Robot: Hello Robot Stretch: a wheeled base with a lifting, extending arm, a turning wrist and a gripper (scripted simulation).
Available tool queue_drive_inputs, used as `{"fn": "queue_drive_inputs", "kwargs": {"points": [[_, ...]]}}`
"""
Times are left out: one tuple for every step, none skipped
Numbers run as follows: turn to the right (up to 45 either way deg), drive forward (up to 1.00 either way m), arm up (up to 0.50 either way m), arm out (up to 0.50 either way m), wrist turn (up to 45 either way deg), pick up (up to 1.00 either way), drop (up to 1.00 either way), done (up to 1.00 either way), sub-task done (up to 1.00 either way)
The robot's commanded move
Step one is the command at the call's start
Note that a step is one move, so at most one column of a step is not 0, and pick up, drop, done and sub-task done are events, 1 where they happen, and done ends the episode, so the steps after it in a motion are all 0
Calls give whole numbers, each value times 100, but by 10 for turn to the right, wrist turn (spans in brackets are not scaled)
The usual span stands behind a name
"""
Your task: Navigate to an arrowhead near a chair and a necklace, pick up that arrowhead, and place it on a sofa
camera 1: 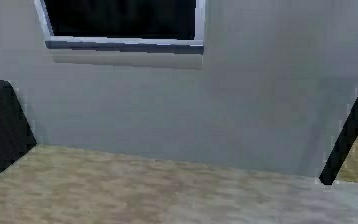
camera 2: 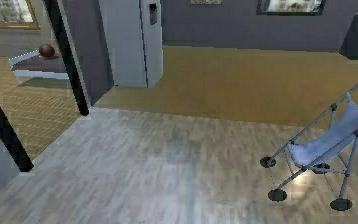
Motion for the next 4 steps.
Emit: {"fn": "queue_drive_inputs", "kwargs": {"points": [[-90, 0, 0, 0, 0, 0, 0, 0, 0], [0, 25, 0, 0, 0, 0, 0, 0, 0], [-270, 0, 0, 0, 0, 0, 0, 0, 0], [0, 65, 0, 0, 0, 0, 0, 0, 0]]}}
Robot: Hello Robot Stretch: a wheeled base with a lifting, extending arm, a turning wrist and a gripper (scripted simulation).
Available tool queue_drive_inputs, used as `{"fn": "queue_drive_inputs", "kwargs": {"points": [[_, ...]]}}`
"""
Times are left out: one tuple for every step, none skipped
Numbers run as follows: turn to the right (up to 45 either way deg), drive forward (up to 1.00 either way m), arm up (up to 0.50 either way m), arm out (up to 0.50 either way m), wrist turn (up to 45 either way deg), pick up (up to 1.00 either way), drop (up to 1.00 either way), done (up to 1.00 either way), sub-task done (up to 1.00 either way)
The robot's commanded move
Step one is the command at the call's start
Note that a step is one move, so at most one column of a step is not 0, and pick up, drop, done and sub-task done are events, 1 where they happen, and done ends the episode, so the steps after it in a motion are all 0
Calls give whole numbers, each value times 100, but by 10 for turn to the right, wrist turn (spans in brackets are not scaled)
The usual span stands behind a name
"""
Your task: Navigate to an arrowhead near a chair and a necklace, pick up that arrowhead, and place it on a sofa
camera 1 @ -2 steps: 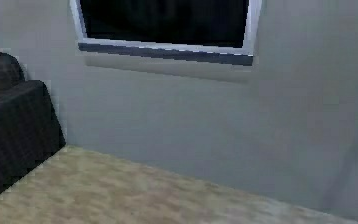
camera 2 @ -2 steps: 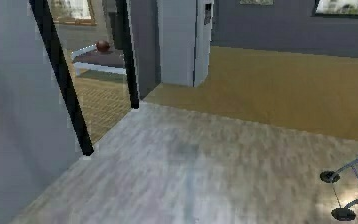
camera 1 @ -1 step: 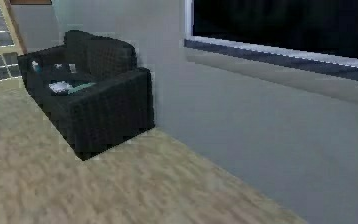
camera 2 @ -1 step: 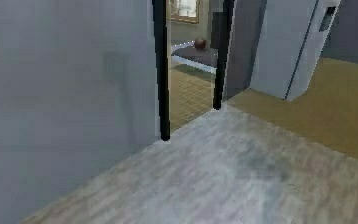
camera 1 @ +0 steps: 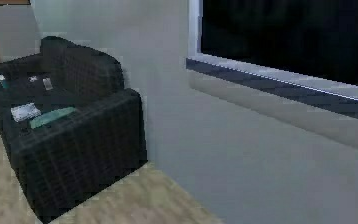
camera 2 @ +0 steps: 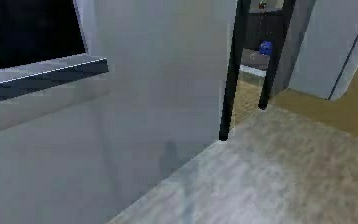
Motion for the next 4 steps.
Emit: {"fn": "queue_drive_inputs", "kwargs": {"points": [[-450, 0, 0, 0, 0, 0, 0, 0, 0], [-180, 0, 0, 0, 0, 0, 0, 0, 0], [0, 50, 0, 0, 0, 0, 0, 0, 0], [-450, 0, 0, 0, 0, 0, 0, 0, 0]]}}
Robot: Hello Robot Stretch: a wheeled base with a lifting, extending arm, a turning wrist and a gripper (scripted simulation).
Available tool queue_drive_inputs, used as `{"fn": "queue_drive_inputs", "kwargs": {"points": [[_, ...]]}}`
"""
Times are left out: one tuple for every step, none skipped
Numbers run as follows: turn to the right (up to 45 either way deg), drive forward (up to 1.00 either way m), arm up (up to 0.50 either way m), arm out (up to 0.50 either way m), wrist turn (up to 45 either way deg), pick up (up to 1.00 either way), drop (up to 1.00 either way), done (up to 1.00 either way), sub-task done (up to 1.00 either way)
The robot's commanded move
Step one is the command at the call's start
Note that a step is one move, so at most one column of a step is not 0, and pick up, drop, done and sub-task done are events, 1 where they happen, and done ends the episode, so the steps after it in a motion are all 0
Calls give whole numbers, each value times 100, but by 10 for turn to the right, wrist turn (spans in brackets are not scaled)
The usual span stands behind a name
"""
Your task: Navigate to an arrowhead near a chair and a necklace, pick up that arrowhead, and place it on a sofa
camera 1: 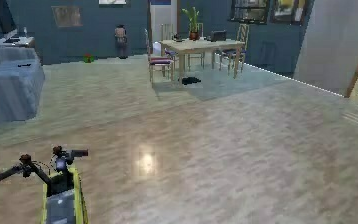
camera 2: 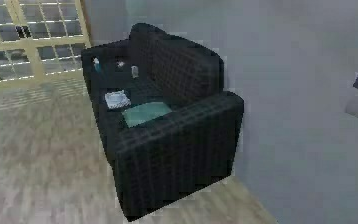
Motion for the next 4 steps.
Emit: {"fn": "queue_drive_inputs", "kwargs": {"points": [[-450, 0, 0, 0, 0, 0, 0, 0, 0], [-450, 0, 0, 0, 0, 0, 0, 0, 0], [-420, 0, 0, 0, 0, 0, 0, 0, 0], [0, 100, 0, 0, 0, 0, 0, 0, 0]]}}
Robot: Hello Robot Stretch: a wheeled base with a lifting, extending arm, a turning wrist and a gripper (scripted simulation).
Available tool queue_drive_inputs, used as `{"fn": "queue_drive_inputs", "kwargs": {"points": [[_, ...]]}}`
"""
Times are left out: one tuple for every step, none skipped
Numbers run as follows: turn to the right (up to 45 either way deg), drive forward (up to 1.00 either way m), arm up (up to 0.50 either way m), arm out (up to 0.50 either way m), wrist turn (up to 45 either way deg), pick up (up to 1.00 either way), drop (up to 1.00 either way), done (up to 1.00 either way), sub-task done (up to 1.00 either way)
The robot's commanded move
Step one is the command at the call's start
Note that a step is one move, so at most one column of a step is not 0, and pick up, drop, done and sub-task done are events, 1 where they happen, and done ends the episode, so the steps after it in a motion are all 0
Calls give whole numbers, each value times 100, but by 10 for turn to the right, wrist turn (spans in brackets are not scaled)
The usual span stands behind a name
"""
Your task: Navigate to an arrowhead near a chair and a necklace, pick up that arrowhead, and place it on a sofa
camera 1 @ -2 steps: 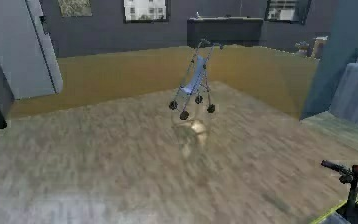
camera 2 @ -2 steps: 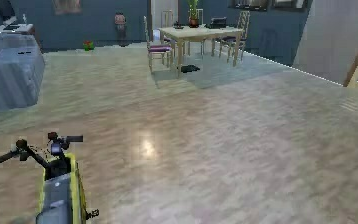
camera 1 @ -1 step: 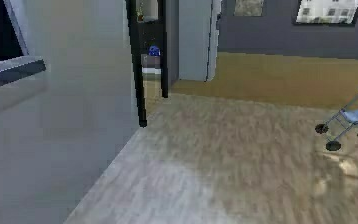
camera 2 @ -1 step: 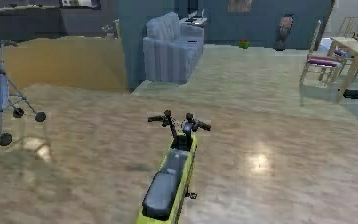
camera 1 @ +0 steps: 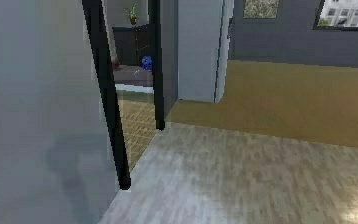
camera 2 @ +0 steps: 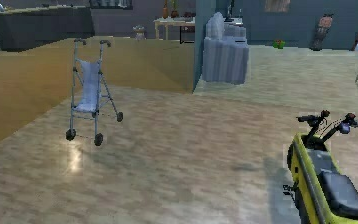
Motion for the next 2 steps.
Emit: {"fn": "queue_drive_inputs", "kwargs": {"points": [[-30, 0, 0, 0, 0, 0, 0, 0, 0], [0, 100, 0, 0, 0, 0, 0, 0, 0]]}}
